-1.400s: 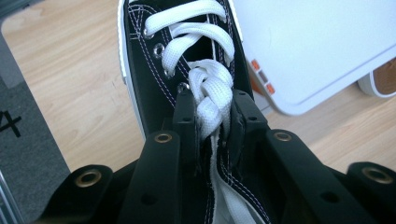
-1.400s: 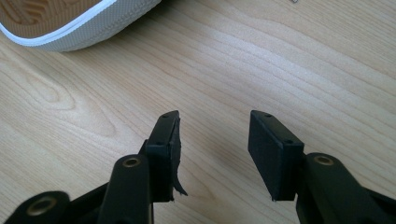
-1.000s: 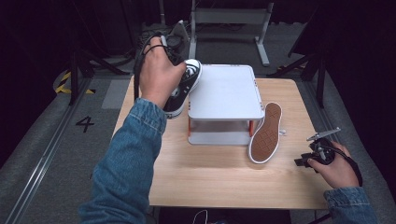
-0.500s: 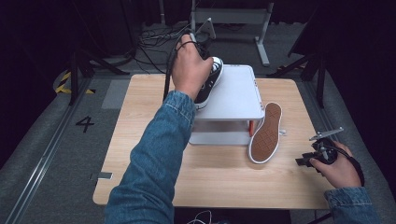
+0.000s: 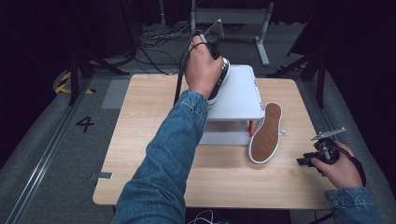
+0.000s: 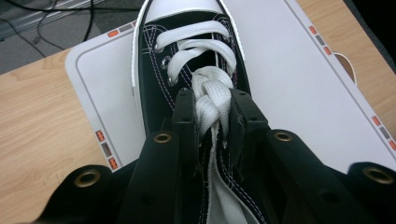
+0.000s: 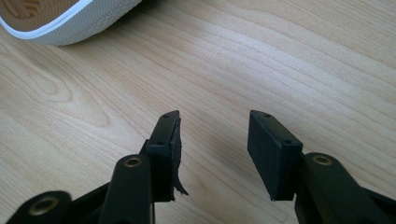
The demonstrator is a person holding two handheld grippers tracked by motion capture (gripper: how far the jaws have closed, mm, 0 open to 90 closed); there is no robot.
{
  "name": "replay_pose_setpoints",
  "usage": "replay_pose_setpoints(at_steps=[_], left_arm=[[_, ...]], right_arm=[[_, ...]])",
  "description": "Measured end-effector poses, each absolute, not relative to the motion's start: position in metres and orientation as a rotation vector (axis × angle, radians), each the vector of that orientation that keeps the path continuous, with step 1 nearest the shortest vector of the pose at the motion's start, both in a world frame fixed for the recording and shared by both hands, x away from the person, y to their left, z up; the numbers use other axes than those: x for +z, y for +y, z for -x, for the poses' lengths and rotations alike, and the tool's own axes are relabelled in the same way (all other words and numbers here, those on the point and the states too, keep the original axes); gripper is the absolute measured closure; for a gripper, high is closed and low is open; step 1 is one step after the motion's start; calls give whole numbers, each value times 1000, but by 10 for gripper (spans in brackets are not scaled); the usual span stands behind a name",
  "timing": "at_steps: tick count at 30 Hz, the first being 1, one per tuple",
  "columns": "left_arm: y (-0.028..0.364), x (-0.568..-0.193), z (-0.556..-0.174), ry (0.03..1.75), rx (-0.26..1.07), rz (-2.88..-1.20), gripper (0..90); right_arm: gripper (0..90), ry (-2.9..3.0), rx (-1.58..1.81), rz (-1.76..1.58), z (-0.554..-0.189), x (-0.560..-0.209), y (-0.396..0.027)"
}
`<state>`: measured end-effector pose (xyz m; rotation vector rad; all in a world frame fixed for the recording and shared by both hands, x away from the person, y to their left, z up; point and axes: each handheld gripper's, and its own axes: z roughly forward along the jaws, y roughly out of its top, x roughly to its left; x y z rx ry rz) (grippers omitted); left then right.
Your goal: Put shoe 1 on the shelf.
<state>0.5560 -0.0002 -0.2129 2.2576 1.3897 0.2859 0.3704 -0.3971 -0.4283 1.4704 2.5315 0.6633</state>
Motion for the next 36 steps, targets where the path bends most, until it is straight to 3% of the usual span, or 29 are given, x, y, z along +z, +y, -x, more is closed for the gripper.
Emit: replay_pose_setpoints(at_steps=[8, 14, 27, 32, 36], left_arm=[[0, -219, -560, 1442, 394, -2270, 745], [3, -222, -559, 1435, 269, -2249, 733], [12, -228, -556, 1416, 133, -2193, 725], [10, -221, -550, 1381, 198, -2243, 561], [12, -210, -542, 1318, 237, -2276, 498]], right_arm=[[551, 2538, 666, -1471, -371, -430, -398], [548, 2541, 663, -1468, -373, -431, -396], [541, 2555, 653, -1449, -374, -431, -391], [535, 2550, 659, -1457, -374, -431, -392], [533, 2550, 646, -1456, -374, -431, -391]])
